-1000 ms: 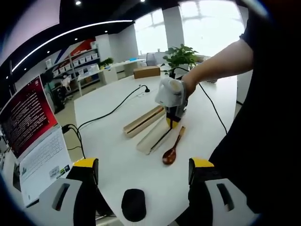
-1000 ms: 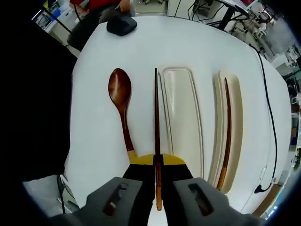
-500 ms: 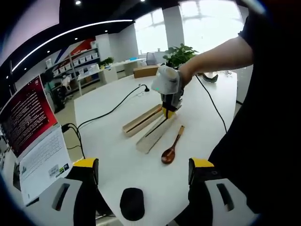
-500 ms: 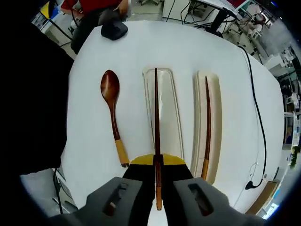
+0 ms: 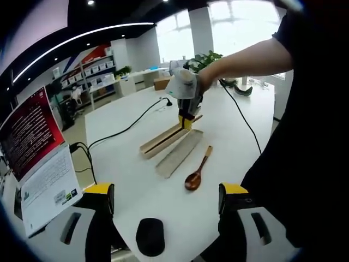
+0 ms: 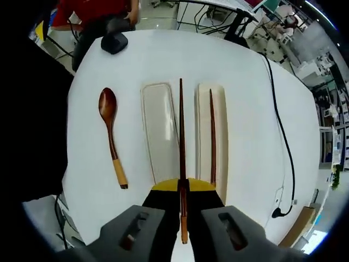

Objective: Arrange the utensils inside the cutlery case until each visible utensil rests in its matching compartment.

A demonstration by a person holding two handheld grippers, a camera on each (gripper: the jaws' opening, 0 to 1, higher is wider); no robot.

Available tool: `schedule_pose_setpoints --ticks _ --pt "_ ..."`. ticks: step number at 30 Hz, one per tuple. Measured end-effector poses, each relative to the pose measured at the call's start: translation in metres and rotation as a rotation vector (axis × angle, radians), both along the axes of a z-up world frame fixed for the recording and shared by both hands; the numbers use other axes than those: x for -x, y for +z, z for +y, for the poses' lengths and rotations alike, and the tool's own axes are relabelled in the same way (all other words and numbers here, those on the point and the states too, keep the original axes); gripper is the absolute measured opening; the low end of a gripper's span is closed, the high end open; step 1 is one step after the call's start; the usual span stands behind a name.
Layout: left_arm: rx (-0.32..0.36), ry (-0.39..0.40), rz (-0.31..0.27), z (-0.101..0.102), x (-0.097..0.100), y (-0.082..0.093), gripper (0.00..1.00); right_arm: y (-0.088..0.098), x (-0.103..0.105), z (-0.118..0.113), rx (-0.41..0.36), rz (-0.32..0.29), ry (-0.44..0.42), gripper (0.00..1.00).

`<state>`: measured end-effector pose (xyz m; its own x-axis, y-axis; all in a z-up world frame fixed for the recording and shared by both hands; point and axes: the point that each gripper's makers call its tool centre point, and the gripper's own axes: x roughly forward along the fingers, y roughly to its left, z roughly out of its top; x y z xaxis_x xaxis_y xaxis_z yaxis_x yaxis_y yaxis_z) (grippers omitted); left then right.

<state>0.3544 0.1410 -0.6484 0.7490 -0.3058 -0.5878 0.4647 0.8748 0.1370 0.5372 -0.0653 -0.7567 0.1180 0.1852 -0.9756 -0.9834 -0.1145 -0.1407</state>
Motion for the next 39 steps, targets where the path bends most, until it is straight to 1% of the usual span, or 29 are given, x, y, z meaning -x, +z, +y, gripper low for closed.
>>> schedule_pose_setpoints --ticks 6,9,13,17,22,33,39 --pt "0.005 0.008 0.002 0.000 0.001 0.000 0.80 0.001 -0.007 0.003 -0.007 -0.019 -0.005 0.00" --pt "0.003 0.009 0.009 0.000 0.002 -0.002 0.80 0.001 -0.012 0.007 -0.018 -0.039 -0.008 0.00" --pt "0.006 0.014 0.013 0.001 0.002 -0.003 0.80 0.001 -0.014 0.012 -0.029 -0.047 -0.014 0.00" --pt "0.013 0.013 0.013 0.000 0.000 -0.003 0.81 -0.001 -0.021 0.015 -0.036 -0.069 -0.022 0.00" --pt "0.006 0.011 0.021 -0.001 -0.003 -0.004 0.81 -0.004 -0.030 0.016 -0.040 -0.103 -0.036 0.00" --pt "-0.005 0.007 0.055 -0.002 -0.008 -0.010 0.81 -0.016 -0.037 0.021 -0.045 -0.105 -0.040 0.00" --pt "-0.006 0.015 0.062 0.000 -0.013 -0.012 0.80 -0.023 -0.042 0.024 -0.050 -0.099 -0.039 0.00"
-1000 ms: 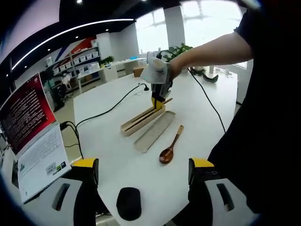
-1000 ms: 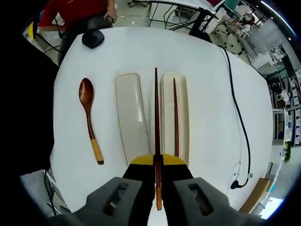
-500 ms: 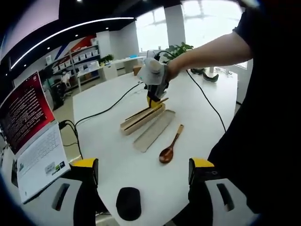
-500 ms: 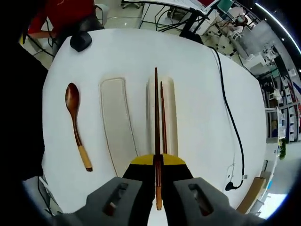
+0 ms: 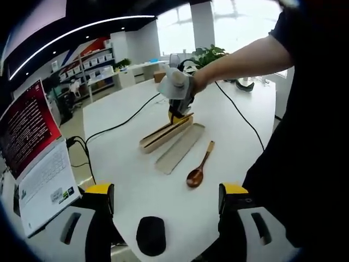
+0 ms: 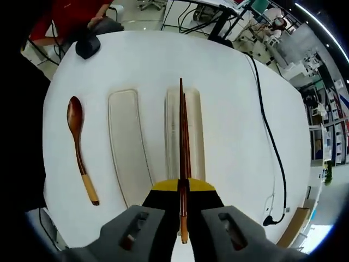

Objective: Arrange the utensils inside the cutlery case until each visible utensil rests in its matching compartment.

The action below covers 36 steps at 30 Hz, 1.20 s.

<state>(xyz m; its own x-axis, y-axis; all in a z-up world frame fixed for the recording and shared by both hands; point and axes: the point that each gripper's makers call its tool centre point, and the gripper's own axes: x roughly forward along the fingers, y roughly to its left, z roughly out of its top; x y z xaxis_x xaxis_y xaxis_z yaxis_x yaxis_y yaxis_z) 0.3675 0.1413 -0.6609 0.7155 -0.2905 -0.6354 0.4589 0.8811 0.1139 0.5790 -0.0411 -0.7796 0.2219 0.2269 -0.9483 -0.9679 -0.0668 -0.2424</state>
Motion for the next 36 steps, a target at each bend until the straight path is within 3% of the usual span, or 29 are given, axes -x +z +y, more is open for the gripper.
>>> schedule_pose_setpoints --ticks 16,36 --pt "-0.004 -0.014 0.040 -0.012 -0.013 -0.006 0.80 -0.019 -0.003 -0.003 0.011 0.045 -0.008 0.00" --pt "0.003 -0.043 0.061 -0.016 -0.022 -0.008 0.80 -0.029 -0.008 0.005 0.016 0.071 -0.008 0.00"
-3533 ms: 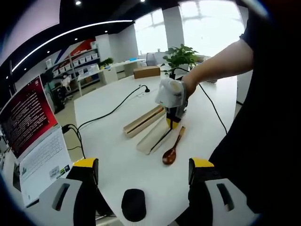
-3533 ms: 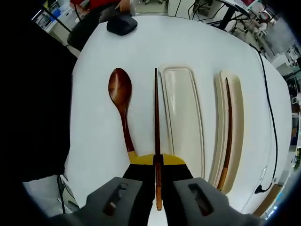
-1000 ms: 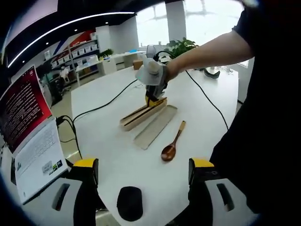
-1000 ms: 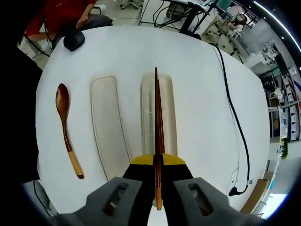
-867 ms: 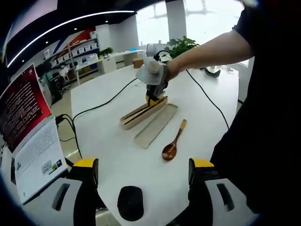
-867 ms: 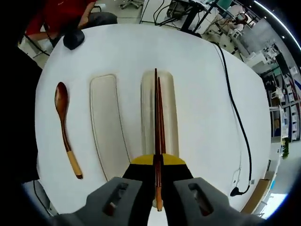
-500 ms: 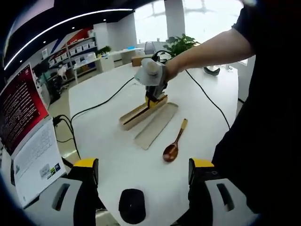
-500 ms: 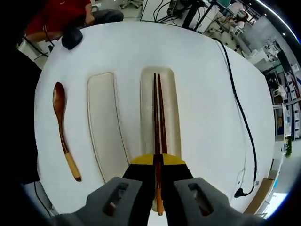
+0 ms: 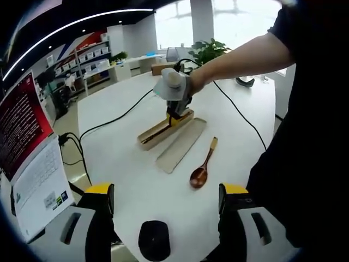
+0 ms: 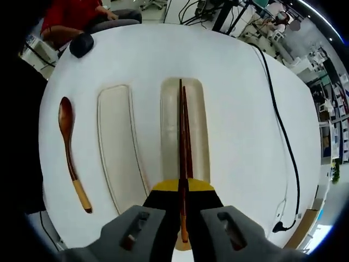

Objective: Arrange the utensils inside the cutlery case until each visible utensil rests in its matching compartment.

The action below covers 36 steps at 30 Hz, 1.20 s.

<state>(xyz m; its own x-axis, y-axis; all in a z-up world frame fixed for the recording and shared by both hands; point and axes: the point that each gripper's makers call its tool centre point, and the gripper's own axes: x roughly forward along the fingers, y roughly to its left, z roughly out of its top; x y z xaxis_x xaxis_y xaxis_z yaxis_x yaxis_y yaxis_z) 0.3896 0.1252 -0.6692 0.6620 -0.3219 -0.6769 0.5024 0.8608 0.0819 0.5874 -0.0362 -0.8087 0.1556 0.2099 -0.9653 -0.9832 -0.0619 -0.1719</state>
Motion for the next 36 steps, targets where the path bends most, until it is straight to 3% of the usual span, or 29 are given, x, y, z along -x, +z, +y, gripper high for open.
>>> schedule_pose_setpoints --ticks 7,14,19,22,25,28,31,36 --pt "-0.005 -0.008 0.016 0.007 -0.001 -0.004 0.80 -0.007 0.002 0.000 0.013 0.001 0.009 0.00" --pt "-0.001 0.012 -0.008 0.014 -0.004 -0.003 0.80 -0.007 0.001 -0.001 0.020 0.024 0.004 0.00" --pt "0.004 0.020 0.001 0.016 0.004 -0.010 0.80 -0.007 0.004 -0.002 0.022 -0.007 0.023 0.00" --pt "0.005 0.023 -0.007 0.020 0.007 -0.008 0.80 0.001 0.006 -0.005 -0.003 -0.019 0.013 0.00" --pt "-0.002 0.036 -0.031 0.029 0.006 -0.002 0.81 0.019 0.006 -0.006 -0.051 -0.069 0.001 0.06" --pt "-0.011 0.119 -0.071 0.051 -0.004 0.007 0.82 0.032 0.008 -0.011 -0.092 -0.102 -0.009 0.12" --pt "-0.033 0.183 -0.083 0.072 -0.010 0.011 0.82 0.039 0.013 -0.018 -0.104 -0.110 -0.033 0.12" --pt "-0.056 0.242 -0.095 0.086 -0.018 0.010 0.83 0.042 0.025 -0.035 -0.107 -0.124 -0.078 0.18"
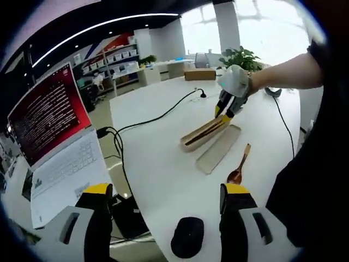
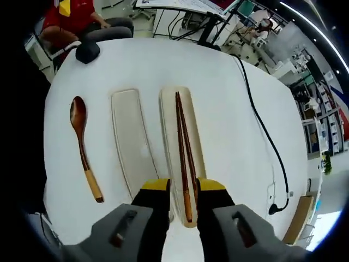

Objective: Arrange the utensils inside the cutlery case until each visible utensil rests in its matching compartment.

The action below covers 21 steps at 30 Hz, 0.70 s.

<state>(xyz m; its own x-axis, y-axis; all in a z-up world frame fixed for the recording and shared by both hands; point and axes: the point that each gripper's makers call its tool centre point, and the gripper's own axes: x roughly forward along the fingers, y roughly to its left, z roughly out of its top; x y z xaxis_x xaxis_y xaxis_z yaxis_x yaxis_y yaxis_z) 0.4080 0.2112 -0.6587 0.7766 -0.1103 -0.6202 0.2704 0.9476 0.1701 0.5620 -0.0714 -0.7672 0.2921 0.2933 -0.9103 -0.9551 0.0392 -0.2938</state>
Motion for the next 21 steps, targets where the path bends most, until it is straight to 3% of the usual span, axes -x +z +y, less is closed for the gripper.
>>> schedule_pose_setpoints --ticks 6,9,15,21 --pt "-0.037 0.011 0.029 0.005 -0.007 -0.014 0.84 0.002 0.019 -0.006 -0.028 0.007 -0.041 0.25" --pt "-0.019 -0.009 0.006 -0.008 -0.005 -0.008 0.84 0.006 0.029 -0.004 -0.060 0.025 -0.052 0.27" --pt "-0.019 -0.047 0.034 -0.022 0.007 -0.018 0.84 0.011 0.043 -0.002 -0.091 0.028 -0.061 0.28" --pt "0.003 -0.067 0.024 -0.032 0.017 -0.015 0.83 0.014 0.062 -0.001 -0.121 0.042 -0.059 0.29"
